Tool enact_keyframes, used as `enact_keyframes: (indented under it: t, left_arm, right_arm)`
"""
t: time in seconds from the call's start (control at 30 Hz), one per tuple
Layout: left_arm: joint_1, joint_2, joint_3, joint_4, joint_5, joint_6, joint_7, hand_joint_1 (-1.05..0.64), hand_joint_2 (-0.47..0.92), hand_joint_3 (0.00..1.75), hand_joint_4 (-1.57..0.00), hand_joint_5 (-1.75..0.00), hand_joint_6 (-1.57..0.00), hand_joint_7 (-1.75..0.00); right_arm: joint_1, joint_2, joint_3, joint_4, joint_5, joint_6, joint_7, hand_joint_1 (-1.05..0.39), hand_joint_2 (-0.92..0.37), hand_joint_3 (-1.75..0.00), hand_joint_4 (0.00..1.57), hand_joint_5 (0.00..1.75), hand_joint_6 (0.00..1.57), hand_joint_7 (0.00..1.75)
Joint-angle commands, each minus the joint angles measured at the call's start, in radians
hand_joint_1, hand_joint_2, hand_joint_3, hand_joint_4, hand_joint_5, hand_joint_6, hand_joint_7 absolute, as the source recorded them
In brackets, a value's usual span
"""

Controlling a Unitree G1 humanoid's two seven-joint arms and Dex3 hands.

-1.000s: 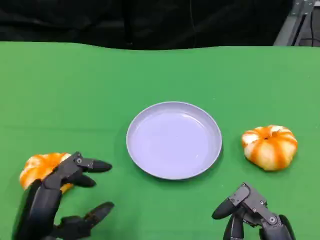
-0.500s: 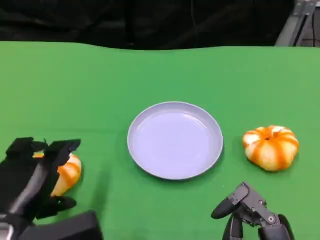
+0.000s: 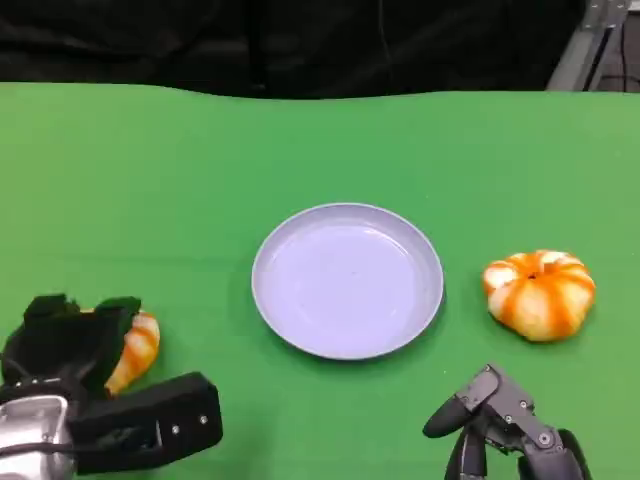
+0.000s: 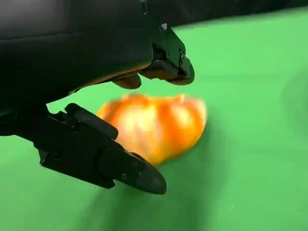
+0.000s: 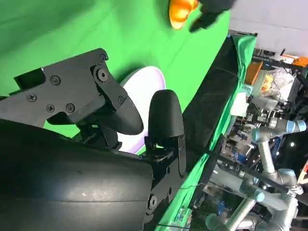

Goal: Grasp the bread from the table and place it into the plate.

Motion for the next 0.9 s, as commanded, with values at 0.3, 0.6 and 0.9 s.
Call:
enact_keyframes:
  t: [0.3,0.6,0.9]
  left_arm:
    - [-0.059,0.067,-0.026,0.289,-0.158,-0.352,0.568,-0.12,0.50,0.87,-1.02,-1.66,-0.96,-1.35]
    - [-0.081,0.091,-0.063,0.307,-0.128,-0.533,0.937,-0.02,0.07,1.56,-1.09,-1.75,-0.88,-1.75]
    - [-0.124,0.088,-0.104,0.208,-0.119,-0.634,0.946,-0.03,-0.02,1.75,-1.11,-1.75,-0.99,-1.59]
  right_arm:
    - [0.013,-0.009,-0.001,-0.017,0.004,0.008,-0.005,-0.10,-0.74,-1.34,0.74,1.75,0.36,1.75]
    - [0.000,-0.007,-0.001,-0.003,0.004,0.012,-0.008,-0.10,-0.75,-1.33,0.74,1.75,0.35,1.75]
    - [0.007,-0.005,0.005,-0.007,0.013,0.004,-0.009,-0.10,-0.76,-1.32,0.75,1.75,0.36,1.75]
